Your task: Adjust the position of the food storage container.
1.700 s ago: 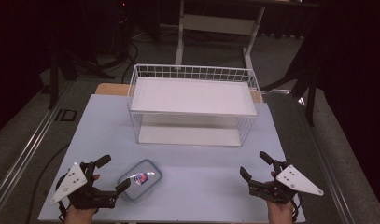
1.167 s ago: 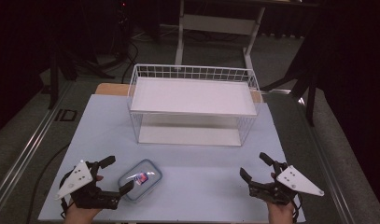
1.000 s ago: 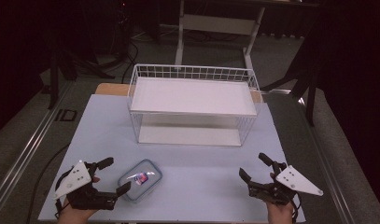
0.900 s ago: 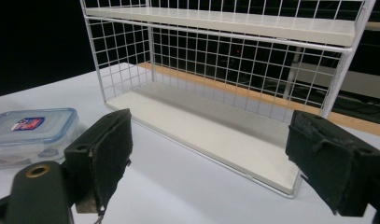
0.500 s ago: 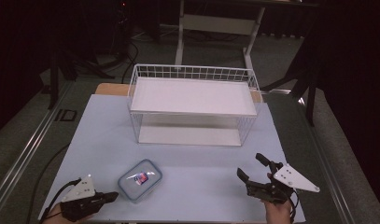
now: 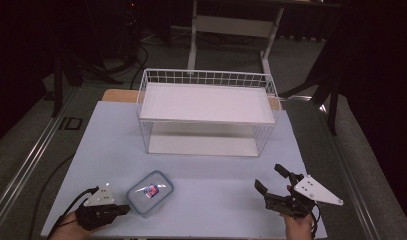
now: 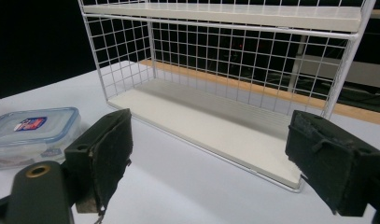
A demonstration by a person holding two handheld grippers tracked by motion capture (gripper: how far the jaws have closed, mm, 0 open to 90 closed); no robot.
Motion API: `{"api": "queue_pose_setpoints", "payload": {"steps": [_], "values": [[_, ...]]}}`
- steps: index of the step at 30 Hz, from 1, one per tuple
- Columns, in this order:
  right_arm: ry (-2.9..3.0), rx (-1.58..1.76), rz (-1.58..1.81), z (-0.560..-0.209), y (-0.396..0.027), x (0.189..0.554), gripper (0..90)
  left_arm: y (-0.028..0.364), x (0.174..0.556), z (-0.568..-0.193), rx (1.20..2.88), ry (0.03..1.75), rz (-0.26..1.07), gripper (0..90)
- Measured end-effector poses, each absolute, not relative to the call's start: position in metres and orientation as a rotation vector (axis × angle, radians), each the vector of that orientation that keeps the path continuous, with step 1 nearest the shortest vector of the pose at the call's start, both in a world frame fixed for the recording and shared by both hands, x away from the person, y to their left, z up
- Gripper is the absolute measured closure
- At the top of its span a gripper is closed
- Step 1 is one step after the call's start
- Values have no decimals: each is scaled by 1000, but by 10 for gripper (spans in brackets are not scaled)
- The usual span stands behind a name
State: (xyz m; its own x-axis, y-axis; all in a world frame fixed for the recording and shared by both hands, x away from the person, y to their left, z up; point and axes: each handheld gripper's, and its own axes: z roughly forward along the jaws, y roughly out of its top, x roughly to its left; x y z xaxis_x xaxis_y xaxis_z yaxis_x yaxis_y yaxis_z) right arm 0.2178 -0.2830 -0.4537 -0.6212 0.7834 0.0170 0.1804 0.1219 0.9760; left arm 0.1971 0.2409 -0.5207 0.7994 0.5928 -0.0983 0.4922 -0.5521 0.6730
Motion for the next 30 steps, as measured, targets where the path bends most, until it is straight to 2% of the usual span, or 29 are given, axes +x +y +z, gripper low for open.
{"api": "queue_pose_setpoints", "payload": {"steps": [7,16,30], "values": [[1892,931,1533,-454,-283,218,148,237,215,-521,2267,845,221,900],[1901,928,1536,-455,-283,218,149,223,239,-520,2265,837,198,900],[1914,921,1544,-455,-282,218,154,187,270,-522,2284,797,233,900]]}}
